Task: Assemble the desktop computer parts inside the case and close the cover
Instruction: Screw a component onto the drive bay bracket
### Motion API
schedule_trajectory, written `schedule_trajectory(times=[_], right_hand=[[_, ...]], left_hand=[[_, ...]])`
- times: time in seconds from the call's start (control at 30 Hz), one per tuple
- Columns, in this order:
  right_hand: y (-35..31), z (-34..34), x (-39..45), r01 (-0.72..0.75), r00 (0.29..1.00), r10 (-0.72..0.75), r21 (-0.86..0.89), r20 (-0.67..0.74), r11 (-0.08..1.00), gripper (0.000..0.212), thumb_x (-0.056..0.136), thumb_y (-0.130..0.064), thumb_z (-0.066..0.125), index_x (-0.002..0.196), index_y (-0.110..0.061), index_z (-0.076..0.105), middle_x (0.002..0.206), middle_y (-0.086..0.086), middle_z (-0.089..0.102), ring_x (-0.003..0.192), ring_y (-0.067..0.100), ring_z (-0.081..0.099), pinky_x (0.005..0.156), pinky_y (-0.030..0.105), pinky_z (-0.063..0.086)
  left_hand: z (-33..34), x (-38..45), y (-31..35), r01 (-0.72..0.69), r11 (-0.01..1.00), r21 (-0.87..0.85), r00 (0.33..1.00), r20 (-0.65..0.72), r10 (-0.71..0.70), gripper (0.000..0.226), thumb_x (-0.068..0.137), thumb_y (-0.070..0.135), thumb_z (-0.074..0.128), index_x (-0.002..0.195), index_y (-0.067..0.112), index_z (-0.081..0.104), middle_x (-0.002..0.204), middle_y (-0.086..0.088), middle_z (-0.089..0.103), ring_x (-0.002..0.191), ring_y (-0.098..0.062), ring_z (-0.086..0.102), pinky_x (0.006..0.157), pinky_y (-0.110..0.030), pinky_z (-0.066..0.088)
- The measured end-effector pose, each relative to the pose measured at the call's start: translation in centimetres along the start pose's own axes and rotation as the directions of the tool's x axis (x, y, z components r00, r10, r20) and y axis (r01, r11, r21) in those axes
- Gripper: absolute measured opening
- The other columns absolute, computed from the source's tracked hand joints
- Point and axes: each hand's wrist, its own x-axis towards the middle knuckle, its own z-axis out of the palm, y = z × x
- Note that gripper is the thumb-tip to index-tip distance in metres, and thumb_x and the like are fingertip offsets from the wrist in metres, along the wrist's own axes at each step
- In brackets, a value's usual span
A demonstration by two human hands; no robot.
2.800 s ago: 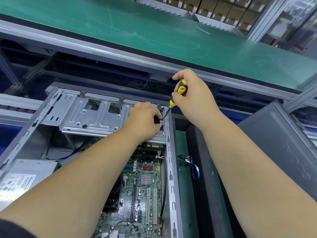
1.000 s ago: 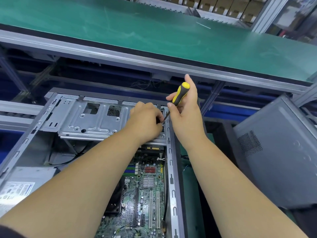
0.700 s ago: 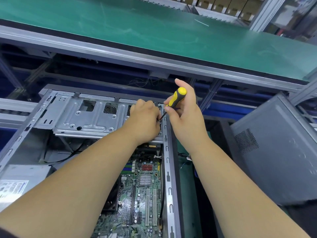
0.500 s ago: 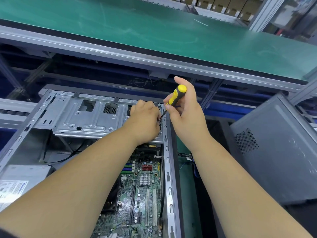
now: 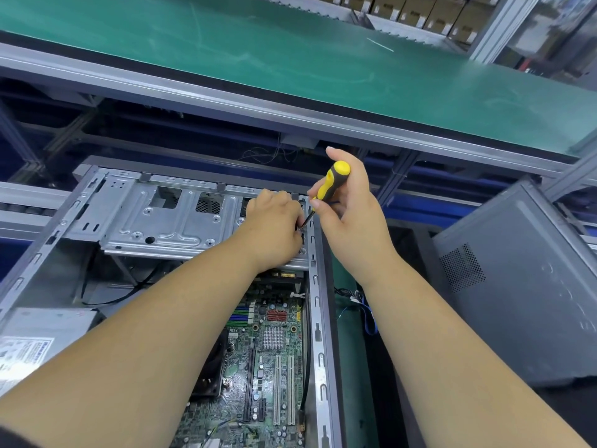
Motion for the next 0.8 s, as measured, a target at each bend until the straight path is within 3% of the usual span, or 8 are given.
schedule_trajectory(times=[0.47, 0.67, 0.8], right_hand=[[1.4, 0.5, -0.8, 0.118, 0.993, -0.118, -0.02, -0.018, 0.993, 0.057, 0.091, -0.003, 0.061, 0.131, -0.037, 0.038, 0.104, -0.013, 0.063, 0.101, 0.016, 0.065, 0.089, 0.046, 0.055], [1.6, 0.0, -0.2, 0.165, 0.984, -0.163, 0.034, -0.065, 0.986, 0.056, 0.09, 0.003, 0.059, 0.13, -0.032, 0.04, 0.099, -0.012, 0.063, 0.1, 0.016, 0.065, 0.09, 0.045, 0.055], [1.8, -0.1, 0.1, 0.142, 0.989, -0.138, 0.077, -0.055, 0.987, 0.056, 0.091, 0.002, 0.06, 0.132, -0.029, 0.039, 0.099, -0.009, 0.064, 0.101, 0.018, 0.065, 0.091, 0.043, 0.055]], left_hand=[[0.2, 0.1, -0.1, -0.001, 1.0, -0.028, 1.0, -0.014, 0.001, 0.015, 0.088, 0.027, 0.055, 0.083, 0.033, 0.041, 0.095, 0.006, 0.035, 0.104, -0.023, 0.036, 0.079, -0.033, 0.021], [0.2, 0.1, -0.1, 0.022, 0.997, -0.068, 1.0, -0.005, -0.023, 0.014, 0.089, 0.029, 0.057, 0.102, 0.031, 0.057, 0.114, 0.003, 0.048, 0.113, -0.024, 0.035, 0.091, -0.036, 0.028], [0.4, 0.3, -0.3, 0.032, 0.997, -0.075, 0.999, -0.018, -0.034, 0.016, 0.088, 0.029, 0.058, 0.104, 0.029, 0.058, 0.115, 0.003, 0.049, 0.113, -0.023, 0.036, 0.092, -0.036, 0.028]])
